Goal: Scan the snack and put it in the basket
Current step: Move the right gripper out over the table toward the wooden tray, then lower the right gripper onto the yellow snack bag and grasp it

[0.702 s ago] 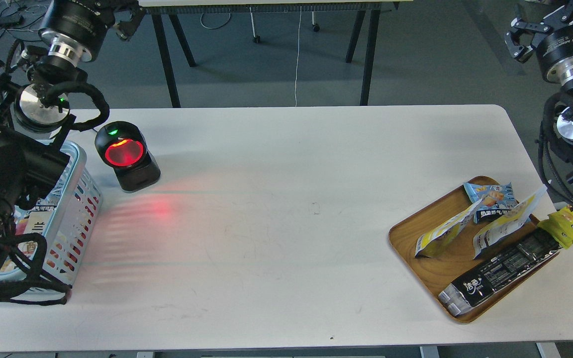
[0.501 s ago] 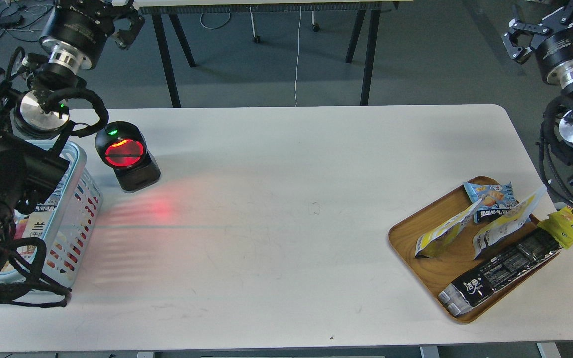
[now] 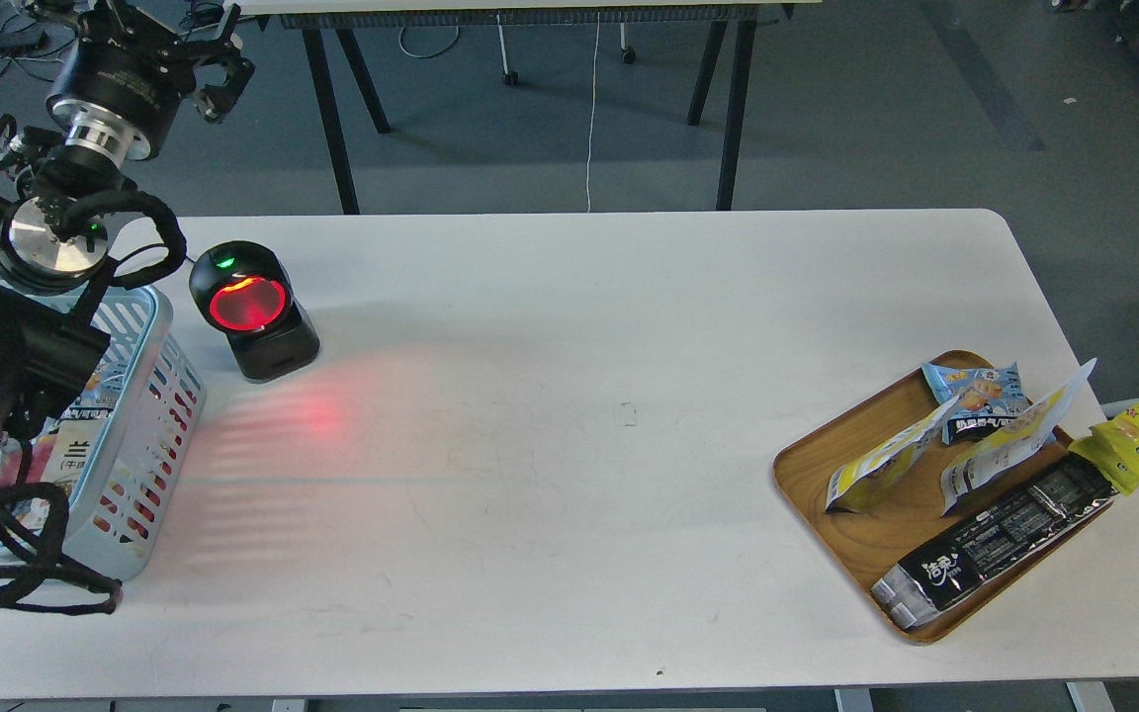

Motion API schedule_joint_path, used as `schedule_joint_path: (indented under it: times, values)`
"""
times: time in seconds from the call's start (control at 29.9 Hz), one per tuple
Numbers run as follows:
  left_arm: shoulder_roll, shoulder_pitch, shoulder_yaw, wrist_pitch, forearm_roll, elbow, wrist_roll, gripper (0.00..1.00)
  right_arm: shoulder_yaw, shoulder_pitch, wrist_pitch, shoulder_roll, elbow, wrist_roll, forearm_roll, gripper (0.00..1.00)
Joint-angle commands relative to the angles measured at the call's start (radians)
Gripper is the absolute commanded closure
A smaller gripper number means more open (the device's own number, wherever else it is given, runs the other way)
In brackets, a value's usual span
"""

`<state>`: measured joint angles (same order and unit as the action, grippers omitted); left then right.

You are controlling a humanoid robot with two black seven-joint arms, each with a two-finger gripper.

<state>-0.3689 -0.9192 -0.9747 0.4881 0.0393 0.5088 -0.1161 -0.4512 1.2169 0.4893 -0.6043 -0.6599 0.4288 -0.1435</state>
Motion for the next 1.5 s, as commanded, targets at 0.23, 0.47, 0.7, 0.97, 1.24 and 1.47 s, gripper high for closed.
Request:
schedule_joint_path:
  times: [0.23, 0.47, 0.7, 0.97, 1.24, 1.47]
  values:
    - [-0.013, 0.013, 0.004, 0.001, -0.015, 0.040, 0.006, 0.00, 0.291, 0.278, -0.001, -0.118, -0.398, 0.060, -0.529, 0.01]
    - [-0.002, 0.002, 0.096, 0.001, -0.033, 0.040, -0.004, 0.00, 0.607, 0.574, -0.001, -0.120, -0.645, 0.060, -0.738, 0.01]
    - [0.004, 0.000, 0.093, 0.001, -0.033, 0.040, -0.010, 0.00, 0.805, 0.656, -0.001, -0.222, -0.995, 0.060, -1.177, 0.03]
    - [-0.004, 0.002, 0.096, 0.001, -0.033, 0.039, -0.010, 0.00, 0.963, 0.635, -0.064, -0.252, -1.061, 0.060, -1.681, 0.06]
    - [-0.010, 0.002, 0.097, 0.001, -0.035, 0.034, -0.010, 0.00, 1.053, 0.552, -0.150, -0.307, -1.064, 0.060, -1.884, 0.07]
    - [-0.015, 0.003, 0.097, 0.001, -0.035, 0.031, -0.010, 0.00, 1.056, 0.489, -0.150, -0.330, -1.051, 0.060, -1.981, 0.06]
